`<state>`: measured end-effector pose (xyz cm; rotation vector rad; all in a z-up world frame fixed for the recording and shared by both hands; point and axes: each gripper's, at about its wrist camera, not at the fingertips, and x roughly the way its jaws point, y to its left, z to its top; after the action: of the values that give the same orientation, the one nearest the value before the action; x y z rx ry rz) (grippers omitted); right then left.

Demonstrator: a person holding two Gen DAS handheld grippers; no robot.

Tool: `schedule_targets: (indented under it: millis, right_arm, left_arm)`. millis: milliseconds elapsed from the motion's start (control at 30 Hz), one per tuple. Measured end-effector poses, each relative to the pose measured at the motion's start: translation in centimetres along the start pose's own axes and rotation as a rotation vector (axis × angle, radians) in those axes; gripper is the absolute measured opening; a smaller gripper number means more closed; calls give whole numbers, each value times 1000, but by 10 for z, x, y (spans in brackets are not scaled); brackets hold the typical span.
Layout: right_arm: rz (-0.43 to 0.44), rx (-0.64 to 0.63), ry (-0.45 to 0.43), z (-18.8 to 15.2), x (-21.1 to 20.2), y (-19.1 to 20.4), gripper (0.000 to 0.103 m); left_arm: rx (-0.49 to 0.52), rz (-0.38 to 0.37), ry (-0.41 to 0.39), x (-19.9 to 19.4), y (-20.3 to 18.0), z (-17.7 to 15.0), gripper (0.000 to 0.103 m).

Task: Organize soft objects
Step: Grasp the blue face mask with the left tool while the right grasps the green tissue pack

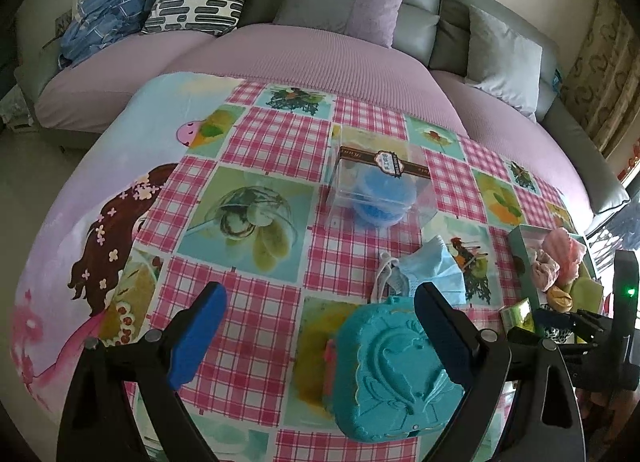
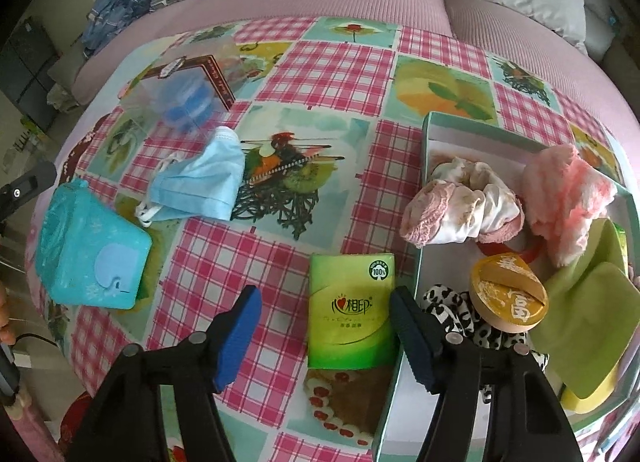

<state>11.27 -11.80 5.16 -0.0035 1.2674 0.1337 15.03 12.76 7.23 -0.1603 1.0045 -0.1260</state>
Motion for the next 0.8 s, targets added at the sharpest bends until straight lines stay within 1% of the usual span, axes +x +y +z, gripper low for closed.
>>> schedule_targets:
  millis: [267, 533, 700, 733, 800]
  right_arm:
    - [-19, -9, 14, 0, 6, 5, 70]
    - [21, -31, 8, -2, 3, 11, 69]
    - [-9, -20, 14, 1, 4, 5, 69]
    - [-10, -17, 19, 1, 5, 5, 68]
    - [-9, -22, 28, 1, 7, 4, 60]
  left_arm:
    - [-11, 0, 9, 4, 4, -1, 95]
    - [-8, -1, 13, 5, 4, -1, 95]
    - [-3, -5, 13, 5, 3, -1, 95]
    - [-2, -6, 13, 6, 3, 0, 95]
    - [-1, -8, 14, 6, 2, 2, 95]
